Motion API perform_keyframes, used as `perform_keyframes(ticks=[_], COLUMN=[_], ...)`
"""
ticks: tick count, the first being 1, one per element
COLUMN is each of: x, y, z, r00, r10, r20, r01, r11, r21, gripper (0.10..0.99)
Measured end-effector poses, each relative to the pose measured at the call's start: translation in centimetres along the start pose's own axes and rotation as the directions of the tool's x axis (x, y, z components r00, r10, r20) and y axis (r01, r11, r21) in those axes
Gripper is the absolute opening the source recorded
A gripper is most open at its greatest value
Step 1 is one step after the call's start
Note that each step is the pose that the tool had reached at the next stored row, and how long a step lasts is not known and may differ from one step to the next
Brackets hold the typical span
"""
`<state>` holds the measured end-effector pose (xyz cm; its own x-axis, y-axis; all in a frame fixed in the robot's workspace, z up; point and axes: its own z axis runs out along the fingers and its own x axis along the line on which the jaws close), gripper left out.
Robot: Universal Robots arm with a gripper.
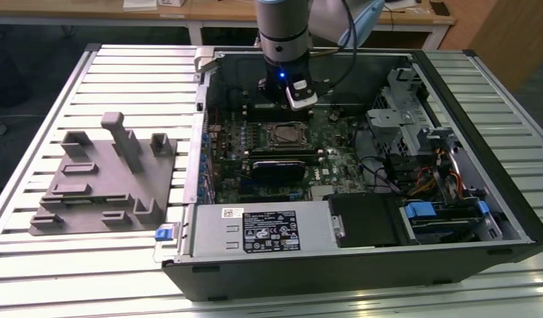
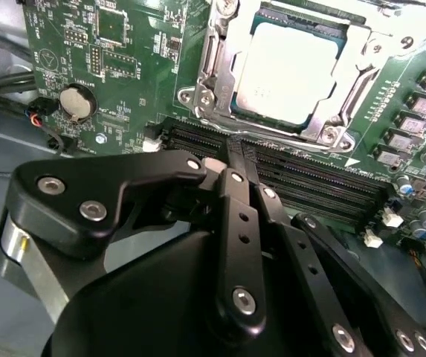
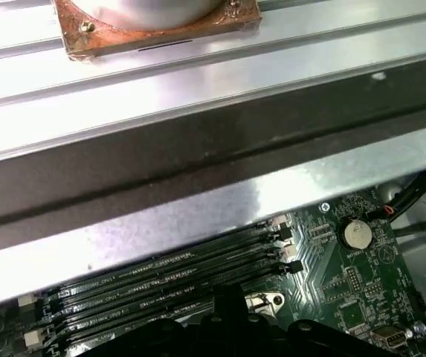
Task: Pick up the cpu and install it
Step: 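Install the first cpu locking lever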
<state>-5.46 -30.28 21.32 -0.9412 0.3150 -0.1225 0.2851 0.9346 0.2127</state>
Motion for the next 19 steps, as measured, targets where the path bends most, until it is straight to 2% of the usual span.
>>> perform_keyframes(ticks=[4, 8, 12, 14, 19], x=[-0.10, -0.23, -0.38, -0.47, -0.67], y=[-0.23, -0.60, -0.90, -0.88, -0.81], z=[-0.03, -0.10, -0.15, -0.13, -0.09], r00=[1.0000, 1.0000, 0.9999, 1.0000, 0.9993], r10=[0.000, -0.001, -0.006, -0.008, -0.005], r20=[0.0016, 0.0060, 0.0119, 0.0048, -0.0358], r01=[0.000, 0.001, 0.006, 0.008, 0.010], r11=[1.0000, 0.9998, 0.9987, 0.9972, 0.9913], r21=[0.005, 0.019, 0.050, 0.074, 0.132], gripper=[0.106, 0.106, 0.106, 0.106, 0.106])
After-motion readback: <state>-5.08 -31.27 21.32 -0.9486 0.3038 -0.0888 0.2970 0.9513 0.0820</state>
